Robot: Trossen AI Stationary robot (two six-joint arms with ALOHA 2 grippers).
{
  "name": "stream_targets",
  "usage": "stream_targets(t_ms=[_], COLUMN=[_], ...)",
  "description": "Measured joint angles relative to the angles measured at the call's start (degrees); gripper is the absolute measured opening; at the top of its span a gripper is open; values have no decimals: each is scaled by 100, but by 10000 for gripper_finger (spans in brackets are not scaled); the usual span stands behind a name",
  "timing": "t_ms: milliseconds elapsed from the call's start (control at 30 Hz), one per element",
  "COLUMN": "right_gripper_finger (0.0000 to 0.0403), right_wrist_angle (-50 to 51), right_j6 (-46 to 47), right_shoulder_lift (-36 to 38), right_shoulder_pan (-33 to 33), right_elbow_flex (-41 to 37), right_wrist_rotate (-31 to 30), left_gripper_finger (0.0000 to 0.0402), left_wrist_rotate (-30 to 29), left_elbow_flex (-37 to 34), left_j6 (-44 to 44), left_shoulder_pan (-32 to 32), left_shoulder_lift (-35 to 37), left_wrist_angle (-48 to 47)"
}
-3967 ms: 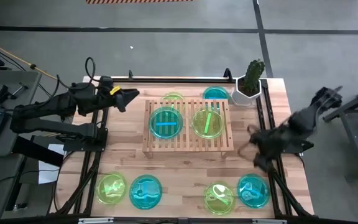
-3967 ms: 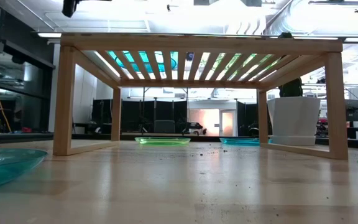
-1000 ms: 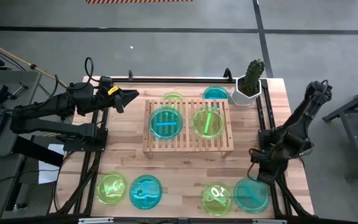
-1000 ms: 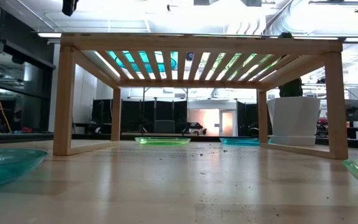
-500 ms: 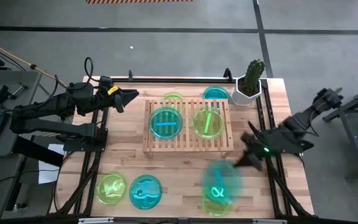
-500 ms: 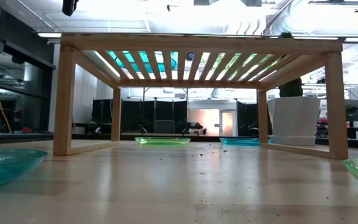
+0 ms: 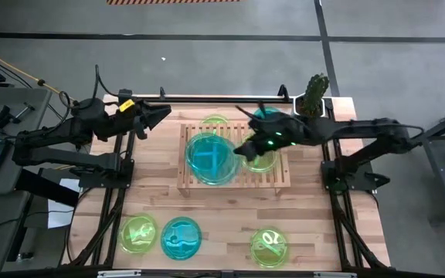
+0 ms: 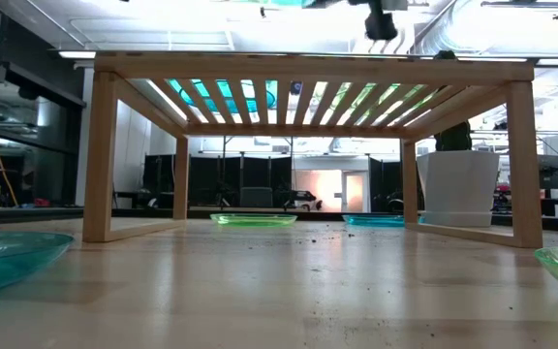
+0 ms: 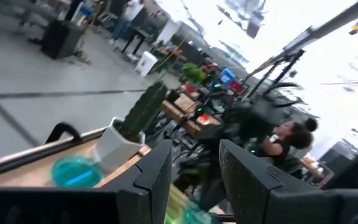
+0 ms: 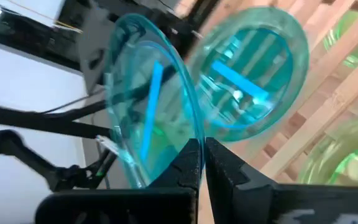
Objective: Place and stack plates onto a shelf
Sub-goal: Stack the blue plate on top of the other blue plate on the shelf
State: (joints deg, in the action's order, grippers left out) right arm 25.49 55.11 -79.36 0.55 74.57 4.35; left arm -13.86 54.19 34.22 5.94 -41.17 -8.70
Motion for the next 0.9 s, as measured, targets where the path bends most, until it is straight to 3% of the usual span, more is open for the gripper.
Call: stream_targets(t_ms=[367, 633, 767, 900], right_gripper_finger=[0, 0, 1, 22], right_wrist_angle=[-575, -611, -609, -657], right_j6=[180, 337, 334, 202], right_shoulder_lift=[-1094, -1345, -1345, -1289], right_shoulder_pan=[667, 704, 771, 903], right_elbow_flex=[196, 198, 198, 198], right_wrist_rotate=[607, 784, 594, 522], left_gripper_finger=[125, 125, 125, 125], left_wrist_rotate=[132, 132, 132, 131], left_elbow_flex=[0, 0, 0, 0], left_j6=[-193, -193, -193, -194], left_shoulder_pan=[-1, -1, -1, -1], left_shoulder_lift=[0, 0, 0, 0], left_wrist_angle=[265, 264, 259, 259])
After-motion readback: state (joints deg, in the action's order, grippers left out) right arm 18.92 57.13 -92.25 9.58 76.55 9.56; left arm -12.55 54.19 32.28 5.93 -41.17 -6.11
